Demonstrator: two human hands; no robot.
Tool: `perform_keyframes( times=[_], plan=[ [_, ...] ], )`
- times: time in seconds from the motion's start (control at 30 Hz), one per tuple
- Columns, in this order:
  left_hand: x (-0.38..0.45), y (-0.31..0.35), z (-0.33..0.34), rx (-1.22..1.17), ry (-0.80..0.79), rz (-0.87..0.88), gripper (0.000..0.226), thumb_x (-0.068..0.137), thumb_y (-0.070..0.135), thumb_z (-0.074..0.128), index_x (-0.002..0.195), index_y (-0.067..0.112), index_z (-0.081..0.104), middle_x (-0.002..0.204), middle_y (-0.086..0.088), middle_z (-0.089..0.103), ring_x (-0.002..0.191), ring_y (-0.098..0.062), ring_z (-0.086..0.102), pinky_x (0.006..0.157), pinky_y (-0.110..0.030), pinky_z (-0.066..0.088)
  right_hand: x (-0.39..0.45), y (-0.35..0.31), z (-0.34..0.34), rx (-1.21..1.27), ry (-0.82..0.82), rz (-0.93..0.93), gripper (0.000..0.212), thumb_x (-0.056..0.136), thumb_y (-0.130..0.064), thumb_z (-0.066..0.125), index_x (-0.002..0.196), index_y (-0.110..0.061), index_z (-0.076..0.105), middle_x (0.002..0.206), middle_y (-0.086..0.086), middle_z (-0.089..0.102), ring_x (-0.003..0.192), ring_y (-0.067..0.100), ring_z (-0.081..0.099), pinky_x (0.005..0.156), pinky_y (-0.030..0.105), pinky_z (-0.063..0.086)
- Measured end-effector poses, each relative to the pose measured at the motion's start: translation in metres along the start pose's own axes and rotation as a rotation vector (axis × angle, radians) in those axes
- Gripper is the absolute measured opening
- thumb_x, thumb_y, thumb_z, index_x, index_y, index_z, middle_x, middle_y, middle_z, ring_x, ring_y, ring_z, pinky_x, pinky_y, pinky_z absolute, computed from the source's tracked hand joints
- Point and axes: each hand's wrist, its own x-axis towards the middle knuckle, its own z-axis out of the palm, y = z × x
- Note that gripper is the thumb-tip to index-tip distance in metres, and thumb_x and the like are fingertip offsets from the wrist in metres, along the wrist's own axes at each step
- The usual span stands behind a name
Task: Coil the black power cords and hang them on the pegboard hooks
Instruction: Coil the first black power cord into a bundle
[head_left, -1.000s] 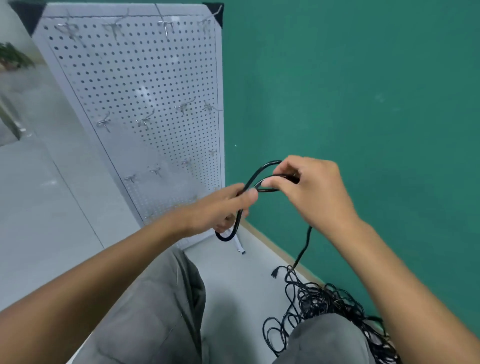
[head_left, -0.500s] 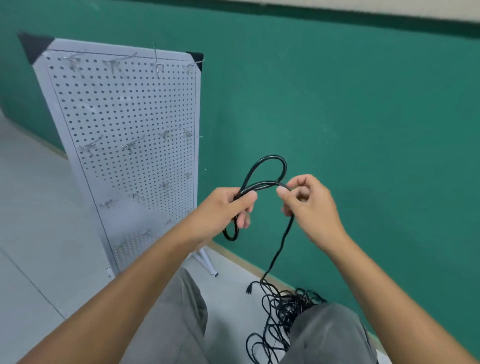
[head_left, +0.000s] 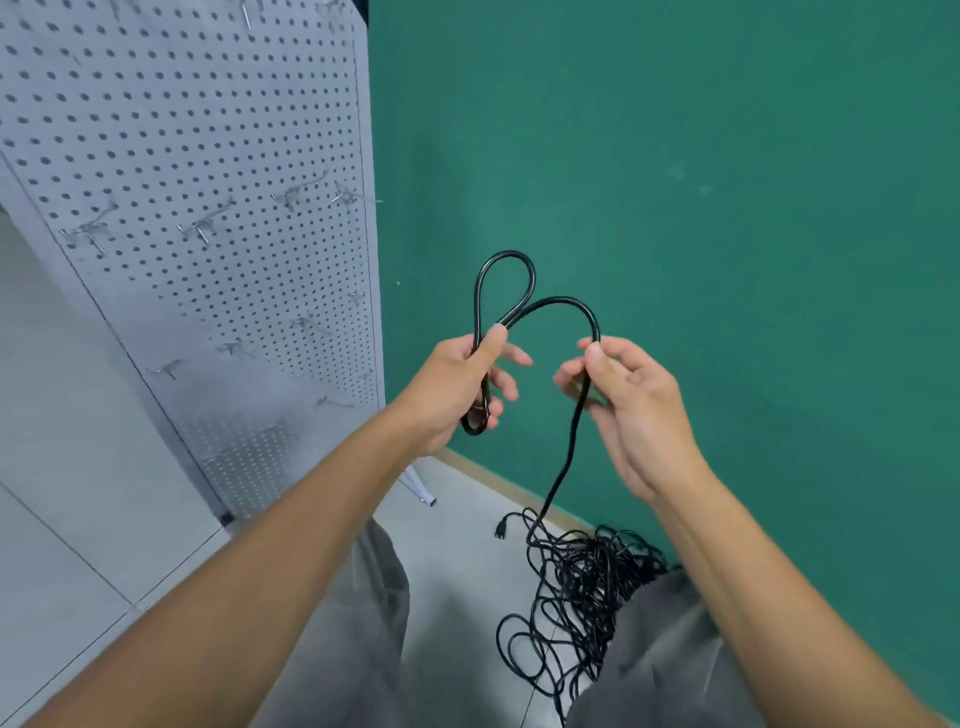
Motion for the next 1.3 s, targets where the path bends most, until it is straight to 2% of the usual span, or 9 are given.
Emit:
perform_keyframes(
  times=[0.23,0.37,0.53,0.67,0.83,0.93,1.07,1.23,1.3],
  plan=[
    [0.047,0.003,0.023,0.028,-0.035,-0.104,0.061,0.106,0.059,0.033,0.113,0.012,0.070,0.102,-0.010,0.078,0.046,-0.014,0.044,0.045,-0.022,0.041,0.055,-0.034,0.006,-0.048,-0.099,-0.030,0.009,0.105,-0.012,0.054,0.098,-0.012,0.059,0.112,-0.009,0.063,0.107,-0.003,0.062,0.100,0.053,0.054],
    [0.031,0.016,0.035,0.030,-0.071,0.005,0.056,0.108,0.054,0.035,0.115,0.011,0.070,0.105,-0.011,0.077,0.047,-0.017,0.046,0.045,-0.024,0.043,0.054,-0.061,0.009,-0.006,-0.083,-0.037,0.017,0.107,-0.015,0.050,0.092,-0.018,0.060,0.110,-0.002,0.060,0.113,0.019,0.056,0.103,0.051,0.052],
    [-0.001,0.030,0.043,0.144,-0.139,0.156,0.036,0.108,0.039,0.046,0.127,0.014,0.063,0.113,-0.005,0.076,0.053,-0.021,0.060,0.048,-0.022,0.048,0.035,-0.089,0.019,0.270,-0.034,0.037,0.017,0.109,-0.009,0.040,0.099,-0.005,0.053,0.116,0.021,0.063,0.117,0.039,0.066,0.107,0.046,0.051],
    [-0.025,0.037,0.044,0.149,-0.168,0.269,0.029,0.110,0.034,0.045,0.117,0.016,0.067,0.094,-0.005,0.080,0.067,-0.026,0.062,0.067,-0.029,0.057,0.011,-0.102,0.033,0.380,-0.057,0.018,0.018,0.112,-0.011,0.032,0.116,-0.002,0.047,0.122,0.030,0.067,0.118,0.036,0.067,0.108,0.045,0.050],
    [-0.040,0.050,0.041,0.272,-0.167,0.430,0.040,0.111,0.032,0.043,0.103,0.003,0.069,0.087,-0.003,0.080,0.099,-0.024,0.072,0.103,-0.035,0.048,0.002,-0.114,0.042,0.361,-0.134,0.009,0.028,0.112,-0.012,0.028,0.133,0.000,0.042,0.123,0.030,0.067,0.120,0.036,0.066,0.111,0.046,0.047],
    [-0.053,0.054,0.041,-0.012,-0.189,0.336,0.036,0.111,0.031,0.040,0.093,0.008,0.061,0.074,-0.003,0.072,0.079,-0.024,0.070,0.088,-0.037,0.055,-0.001,-0.120,0.044,0.118,-0.186,-0.054,0.034,0.112,-0.017,0.030,0.139,-0.005,0.048,0.118,0.017,0.073,0.124,0.028,0.064,0.110,0.039,0.044],
    [-0.069,0.058,0.041,-0.225,-0.176,0.304,0.037,0.110,0.035,0.039,0.082,0.012,0.046,0.060,0.001,0.048,0.052,-0.019,0.049,0.063,-0.032,0.054,-0.011,-0.122,0.051,-0.102,-0.277,-0.113,0.034,0.113,-0.025,0.031,0.142,-0.021,0.047,0.120,0.007,0.074,0.124,0.018,0.065,0.112,0.046,0.042],
    [-0.086,0.065,0.029,-0.296,-0.142,0.360,0.036,0.110,0.034,0.036,0.083,0.012,0.043,0.052,0.001,0.040,0.050,-0.018,0.055,0.067,-0.033,0.057,-0.023,-0.120,0.057,-0.084,-0.413,-0.057,0.040,0.111,-0.028,0.035,0.150,-0.024,0.043,0.131,0.010,0.069,0.122,0.024,0.066,0.095,0.043,0.053],
    [-0.092,0.069,0.026,-0.322,-0.145,0.372,0.035,0.110,0.034,0.037,0.085,0.012,0.044,0.051,0.002,0.038,0.049,-0.017,0.057,0.066,-0.034,0.058,-0.028,-0.116,0.059,-0.063,-0.465,-0.044,0.041,0.111,-0.035,0.034,0.150,-0.027,0.045,0.131,0.008,0.067,0.105,0.026,0.068,0.077,0.036,0.056]
  ],
)
